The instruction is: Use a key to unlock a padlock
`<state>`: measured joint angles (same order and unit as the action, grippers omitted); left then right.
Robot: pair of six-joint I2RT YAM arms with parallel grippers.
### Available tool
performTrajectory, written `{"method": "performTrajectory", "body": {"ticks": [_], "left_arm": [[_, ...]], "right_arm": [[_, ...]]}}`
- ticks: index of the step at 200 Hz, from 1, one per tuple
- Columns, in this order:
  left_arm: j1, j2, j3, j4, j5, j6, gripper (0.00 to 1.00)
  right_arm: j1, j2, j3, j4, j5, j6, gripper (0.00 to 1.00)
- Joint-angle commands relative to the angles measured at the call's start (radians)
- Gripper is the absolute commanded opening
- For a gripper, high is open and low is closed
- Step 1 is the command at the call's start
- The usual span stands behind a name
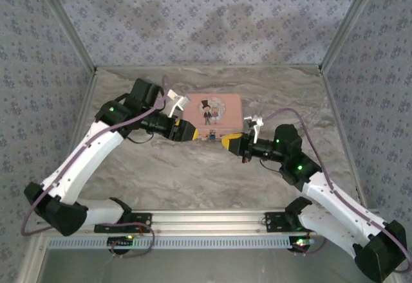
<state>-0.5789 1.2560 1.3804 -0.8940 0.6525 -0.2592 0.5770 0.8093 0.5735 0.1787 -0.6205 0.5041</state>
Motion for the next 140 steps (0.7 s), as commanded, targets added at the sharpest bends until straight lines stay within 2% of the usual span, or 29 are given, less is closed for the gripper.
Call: {"method": "performTrajectory", "body": {"ticks": [1, 24, 47, 52, 58, 101, 118, 140], "left_arm": [[0.010, -0.048, -0.108, 0.191, -0.106, -0.137, 0.63], [0.011, -0.083, -0.269, 0.378, -0.182, -0.247, 0.70], [0.003, -0.085, -0.431, 0.597, -0.214, -0.376, 0.82], [-0.003, -0.081, -0.457, 0.635, -0.225, -0.393, 0.94], [-0.011, -0.073, -0.483, 0.676, -0.237, -0.409, 0.98], [-0.105, 0.006, -0.581, 0.864, -0.414, -0.439, 0.98], [-0.122, 0.041, -0.642, 0.996, -0.453, -0.459, 0.98], [-0.129, 0.103, -0.678, 1.125, -0.473, -0.437, 0.98]], "right_arm": [[-0.047, -0.004, 0.038, -0.054, 0.076, -0.006, 0.00], [-0.106, 0.039, 0.101, -0.124, 0.155, -0.054, 0.00], [-0.153, 0.134, 0.190, -0.189, 0.247, -0.128, 0.00], [-0.163, 0.162, 0.209, -0.196, 0.264, -0.139, 0.00], [-0.174, 0.191, 0.233, -0.207, 0.294, -0.150, 0.00], [-0.204, 0.438, 0.396, -0.181, 0.442, -0.256, 0.00], [-0.214, 0.559, 0.477, -0.180, 0.505, -0.289, 0.00], [-0.238, 0.707, 0.570, -0.165, 0.526, -0.300, 0.00]]}}
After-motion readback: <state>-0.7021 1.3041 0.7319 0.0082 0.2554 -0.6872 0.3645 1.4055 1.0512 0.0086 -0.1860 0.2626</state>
